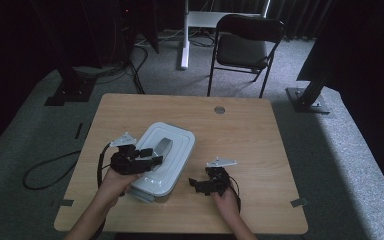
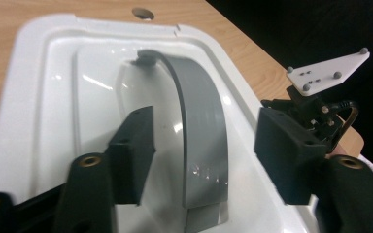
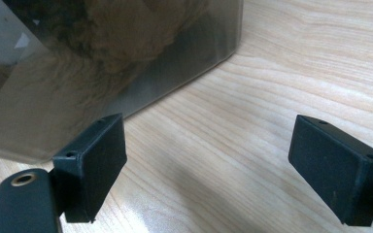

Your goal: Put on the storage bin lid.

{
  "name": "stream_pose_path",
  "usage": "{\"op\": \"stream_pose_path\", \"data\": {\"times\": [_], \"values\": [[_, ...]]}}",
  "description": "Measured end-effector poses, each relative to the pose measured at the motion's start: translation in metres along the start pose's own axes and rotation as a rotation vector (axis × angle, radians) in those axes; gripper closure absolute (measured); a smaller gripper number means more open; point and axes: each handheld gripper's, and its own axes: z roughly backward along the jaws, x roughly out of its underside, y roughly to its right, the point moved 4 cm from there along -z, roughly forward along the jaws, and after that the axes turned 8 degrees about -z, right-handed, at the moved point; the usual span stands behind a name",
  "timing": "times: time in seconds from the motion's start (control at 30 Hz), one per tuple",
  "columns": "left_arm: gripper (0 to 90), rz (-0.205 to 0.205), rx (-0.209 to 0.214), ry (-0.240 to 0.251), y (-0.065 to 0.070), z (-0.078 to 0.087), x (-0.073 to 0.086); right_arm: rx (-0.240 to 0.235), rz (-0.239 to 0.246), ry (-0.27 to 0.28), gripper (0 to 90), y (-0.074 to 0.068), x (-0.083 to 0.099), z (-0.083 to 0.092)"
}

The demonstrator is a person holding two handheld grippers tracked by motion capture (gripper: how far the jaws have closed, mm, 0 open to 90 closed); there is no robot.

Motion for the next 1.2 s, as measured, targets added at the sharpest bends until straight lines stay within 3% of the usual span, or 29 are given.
{"op": "stream_pose_path", "data": {"times": [0.07, 0.2, 0.27, 0.37, 0.47, 0.53, 0.83, 1.2], "values": [[30.7, 0.001, -0.016, -0.003, -0.001, 0.003, -0.002, 0.000, 0.000, 0.005, 13.0, 0.000, -0.001, 0.001], [17.4, -0.033, -0.050, 0.005, -0.006, 0.007, 0.000, 0.004, 0.004, 0.012, 13.0, 0.001, -0.002, 0.004], [16.6, -0.062, -0.080, 0.006, -0.009, 0.009, 0.003, 0.005, 0.001, 0.016, 13.0, 0.001, -0.003, 0.004], [10.1, -0.061, -0.086, 0.009, -0.013, 0.011, 0.006, 0.007, 0.002, 0.019, 13.0, 0.003, -0.003, 0.005], [9.2, -0.079, -0.101, 0.007, -0.016, 0.016, 0.008, 0.013, 0.002, 0.020, 13.0, 0.003, -0.004, 0.007], [0.5, -0.077, -0.104, 0.005, -0.019, 0.019, 0.009, 0.017, 0.004, 0.023, 13.0, 0.004, -0.004, 0.008], [0.6, -0.042, -0.178, 0.033, -0.044, 0.038, 0.018, 0.033, -0.003, 0.029, 13.0, 0.010, -0.004, 0.014], [0.7, 0.014, -0.323, 0.041, -0.087, 0.058, 0.038, 0.056, -0.012, 0.025, 13.0, 0.020, 0.003, 0.021]]}}
